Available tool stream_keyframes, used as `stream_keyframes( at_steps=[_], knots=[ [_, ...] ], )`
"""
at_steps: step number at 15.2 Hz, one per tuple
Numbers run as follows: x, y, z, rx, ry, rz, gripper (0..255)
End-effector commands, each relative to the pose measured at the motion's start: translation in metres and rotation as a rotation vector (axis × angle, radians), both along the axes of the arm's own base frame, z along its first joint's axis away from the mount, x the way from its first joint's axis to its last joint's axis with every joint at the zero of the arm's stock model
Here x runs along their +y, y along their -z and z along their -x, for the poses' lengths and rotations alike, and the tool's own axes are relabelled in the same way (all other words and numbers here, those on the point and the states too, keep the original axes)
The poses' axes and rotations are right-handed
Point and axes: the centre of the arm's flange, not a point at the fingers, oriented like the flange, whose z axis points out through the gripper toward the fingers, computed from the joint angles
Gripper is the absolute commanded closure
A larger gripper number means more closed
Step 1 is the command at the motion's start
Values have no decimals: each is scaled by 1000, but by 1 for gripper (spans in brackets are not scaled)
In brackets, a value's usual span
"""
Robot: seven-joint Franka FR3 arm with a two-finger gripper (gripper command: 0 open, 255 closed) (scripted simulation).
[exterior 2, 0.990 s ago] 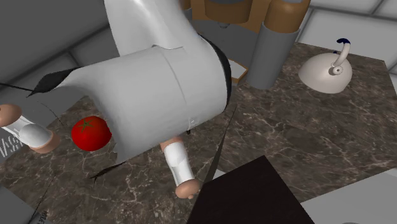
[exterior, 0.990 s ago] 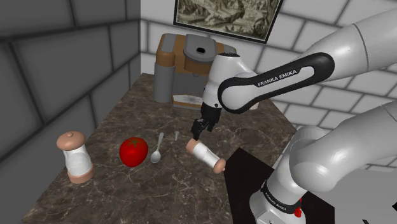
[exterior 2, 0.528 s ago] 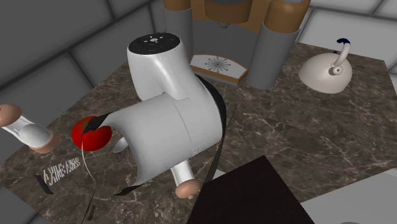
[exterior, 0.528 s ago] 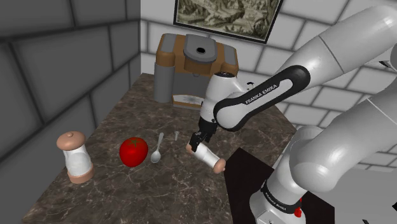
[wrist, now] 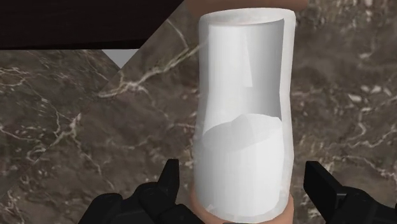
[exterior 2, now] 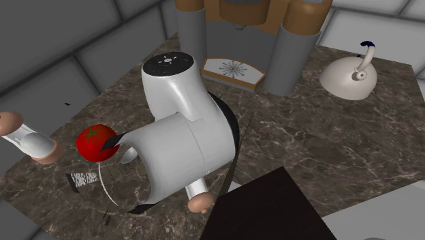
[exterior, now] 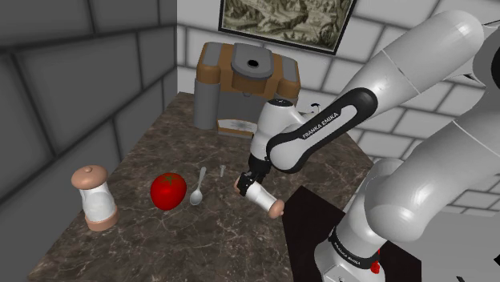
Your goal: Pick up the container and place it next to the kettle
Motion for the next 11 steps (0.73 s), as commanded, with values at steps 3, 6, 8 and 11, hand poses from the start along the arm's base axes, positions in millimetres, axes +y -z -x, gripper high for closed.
stream_keyframes(
  at_steps=[3, 6, 8, 11],
  knots=[
    [0, 0, 0, 0, 0, 0, 0],
    [0, 0, 0, 0, 0, 0, 255],
    [0, 0, 0, 0, 0, 0, 255],
    [0, 0, 0, 0, 0, 0, 255]
  ],
)
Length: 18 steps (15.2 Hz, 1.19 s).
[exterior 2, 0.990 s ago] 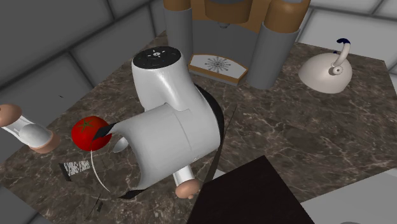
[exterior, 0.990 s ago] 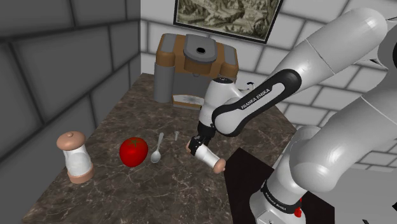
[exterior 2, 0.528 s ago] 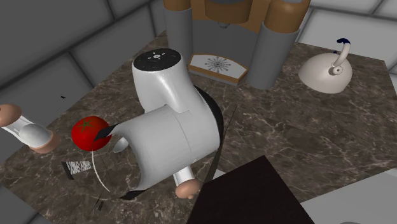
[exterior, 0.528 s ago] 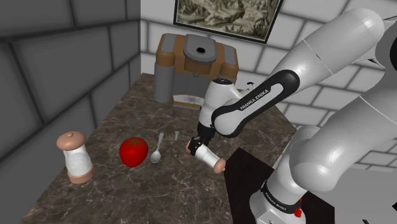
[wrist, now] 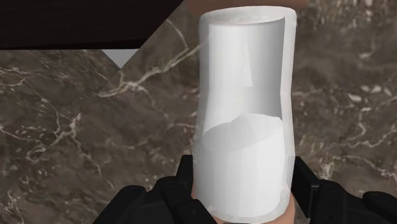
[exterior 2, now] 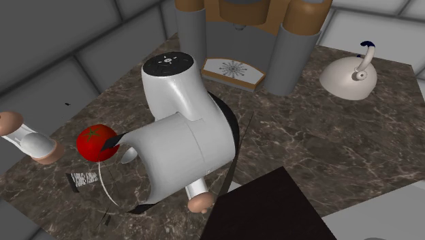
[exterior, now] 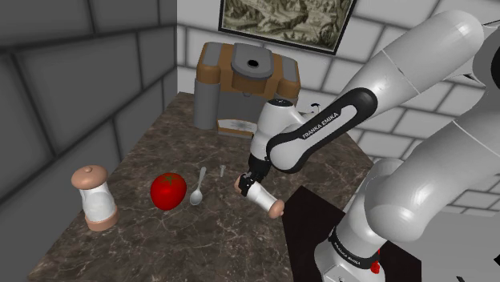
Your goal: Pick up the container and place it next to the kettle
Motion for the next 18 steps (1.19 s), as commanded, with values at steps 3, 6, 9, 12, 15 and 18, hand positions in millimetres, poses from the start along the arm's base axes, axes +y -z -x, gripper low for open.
stream_keyframes(
  at_steps=[3, 6, 9, 12, 15, 18],
  knots=[
    [0, -5, 0, 0, 0, 0, 255],
    [0, -21, 0, 0, 0, 0, 255],
    [0, -37, 0, 0, 0, 0, 255],
    [0, -53, 0, 0, 0, 0, 255],
    [0, -69, 0, 0, 0, 0, 255],
    [0, -84, 0, 0, 0, 0, 255]
  ],
)
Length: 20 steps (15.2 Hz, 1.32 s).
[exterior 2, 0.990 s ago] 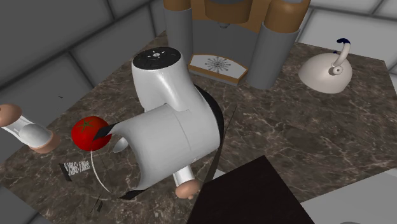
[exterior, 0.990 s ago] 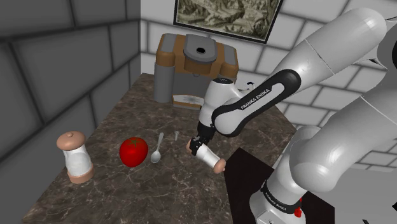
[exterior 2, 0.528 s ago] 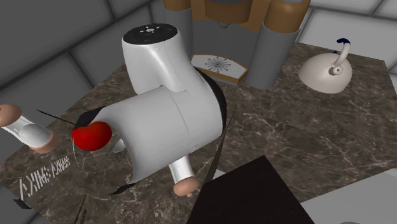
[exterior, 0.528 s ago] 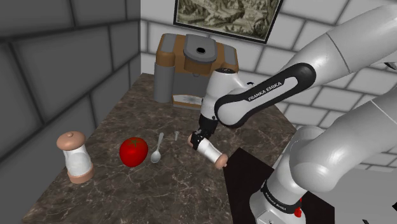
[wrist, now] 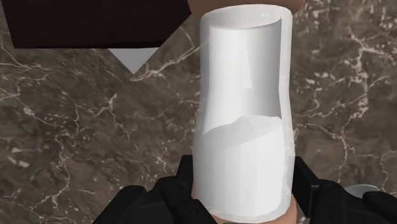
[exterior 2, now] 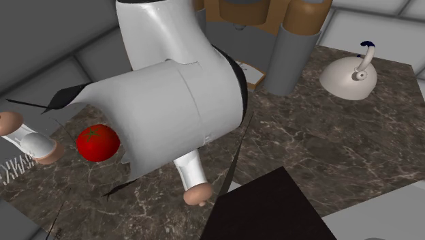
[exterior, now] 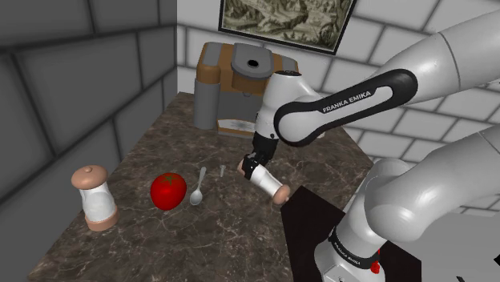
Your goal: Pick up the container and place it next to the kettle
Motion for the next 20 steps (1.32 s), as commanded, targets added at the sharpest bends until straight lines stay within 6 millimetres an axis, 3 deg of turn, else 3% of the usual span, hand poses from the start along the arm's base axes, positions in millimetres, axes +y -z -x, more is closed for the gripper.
stream_keyframes(
  at_steps=[1, 20],
  knots=[
    [0, -12, 2, 1, 0, 0, 255],
    [0, -112, 2, 1, 0, 0, 255]
  ],
)
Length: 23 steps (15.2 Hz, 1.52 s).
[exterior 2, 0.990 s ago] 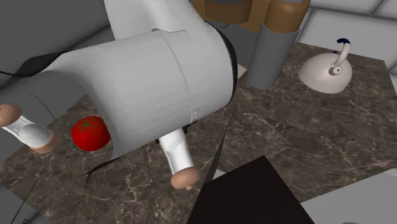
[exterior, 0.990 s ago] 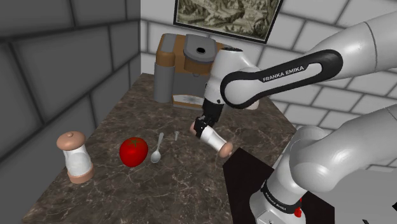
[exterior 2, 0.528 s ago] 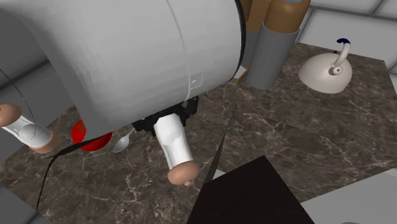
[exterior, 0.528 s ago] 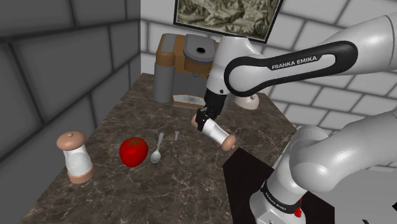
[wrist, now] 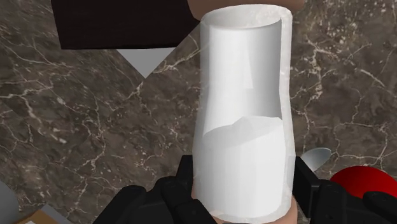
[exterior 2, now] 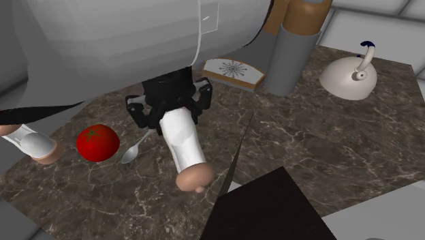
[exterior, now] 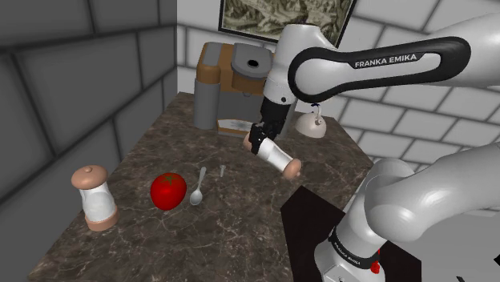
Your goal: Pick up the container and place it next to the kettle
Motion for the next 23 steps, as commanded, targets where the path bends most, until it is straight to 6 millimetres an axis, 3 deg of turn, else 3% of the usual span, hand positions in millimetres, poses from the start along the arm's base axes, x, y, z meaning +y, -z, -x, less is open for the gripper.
stream_keyframes(
  at_steps=[1, 13, 23],
  knots=[
    [0, -11, 0, 0, 0, 0, 255],
    [0, -73, 0, 0, 0, 0, 255],
    [-131, -73, 14, 0, 0, 0, 255]
  ],
)
